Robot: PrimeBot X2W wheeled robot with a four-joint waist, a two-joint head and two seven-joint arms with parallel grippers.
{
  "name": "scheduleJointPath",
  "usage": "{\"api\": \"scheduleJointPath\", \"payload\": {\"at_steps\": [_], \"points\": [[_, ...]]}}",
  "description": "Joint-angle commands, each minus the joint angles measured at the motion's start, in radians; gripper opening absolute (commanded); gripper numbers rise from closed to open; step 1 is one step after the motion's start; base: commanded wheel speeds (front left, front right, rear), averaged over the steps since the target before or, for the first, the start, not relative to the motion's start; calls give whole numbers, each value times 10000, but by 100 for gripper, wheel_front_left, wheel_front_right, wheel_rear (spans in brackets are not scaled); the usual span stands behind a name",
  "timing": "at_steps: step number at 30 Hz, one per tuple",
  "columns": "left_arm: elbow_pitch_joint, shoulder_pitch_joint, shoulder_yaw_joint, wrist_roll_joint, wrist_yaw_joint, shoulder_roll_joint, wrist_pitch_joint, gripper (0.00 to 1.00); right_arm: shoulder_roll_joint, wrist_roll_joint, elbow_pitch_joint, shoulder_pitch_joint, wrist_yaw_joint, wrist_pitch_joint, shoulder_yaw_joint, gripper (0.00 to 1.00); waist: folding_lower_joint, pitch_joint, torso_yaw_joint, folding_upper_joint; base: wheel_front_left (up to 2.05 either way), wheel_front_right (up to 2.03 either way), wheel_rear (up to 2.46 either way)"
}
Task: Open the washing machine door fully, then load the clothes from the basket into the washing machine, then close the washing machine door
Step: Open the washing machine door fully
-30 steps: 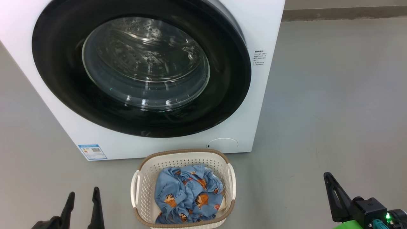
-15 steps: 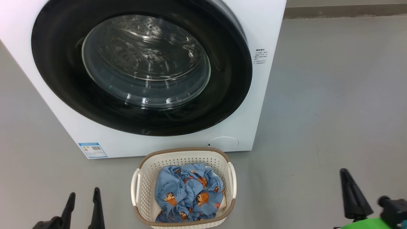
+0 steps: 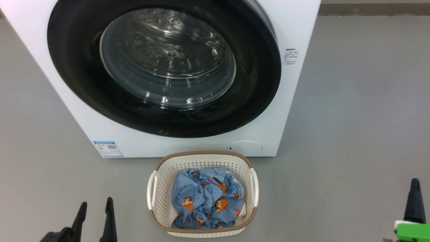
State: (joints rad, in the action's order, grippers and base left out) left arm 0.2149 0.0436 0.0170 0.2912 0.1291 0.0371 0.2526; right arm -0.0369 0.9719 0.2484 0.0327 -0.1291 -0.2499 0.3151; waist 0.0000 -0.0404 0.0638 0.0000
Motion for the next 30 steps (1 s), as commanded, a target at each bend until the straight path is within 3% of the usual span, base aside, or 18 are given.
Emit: {"api": "scheduleJointPath", "payload": {"at_steps": [1, 7, 14, 21, 30], "points": [[-281, -254, 296, 138, 16, 131, 92, 100, -172, 267, -172, 430, -16, -118, -181, 0, 0, -134, 138, 0, 0, 0, 0], [-416, -484, 170, 123, 16, 131, 92, 100, -1011, 3133, 201, 937, -16, -118, -352, 0, 0, -569, 581, 0, 0, 0, 0], [-606, -791, -2, 219, 16, 131, 92, 100, -2150, 5296, 370, 1934, -16, 252, -165, 0, 0, -1401, 1015, 0, 0, 0, 0], [-661, -1039, -208, 298, 16, 131, 92, 100, -2703, 6223, 359, 3193, -16, 1267, -187, 0, 0, -2167, 1352, 0, 0, 0, 0], [-719, -1143, -235, 325, 16, 131, 92, 100, -3130, 6132, 239, 4773, -16, 2349, -781, 0, 0, -2904, 1724, 0, 0, 0, 0]]}}
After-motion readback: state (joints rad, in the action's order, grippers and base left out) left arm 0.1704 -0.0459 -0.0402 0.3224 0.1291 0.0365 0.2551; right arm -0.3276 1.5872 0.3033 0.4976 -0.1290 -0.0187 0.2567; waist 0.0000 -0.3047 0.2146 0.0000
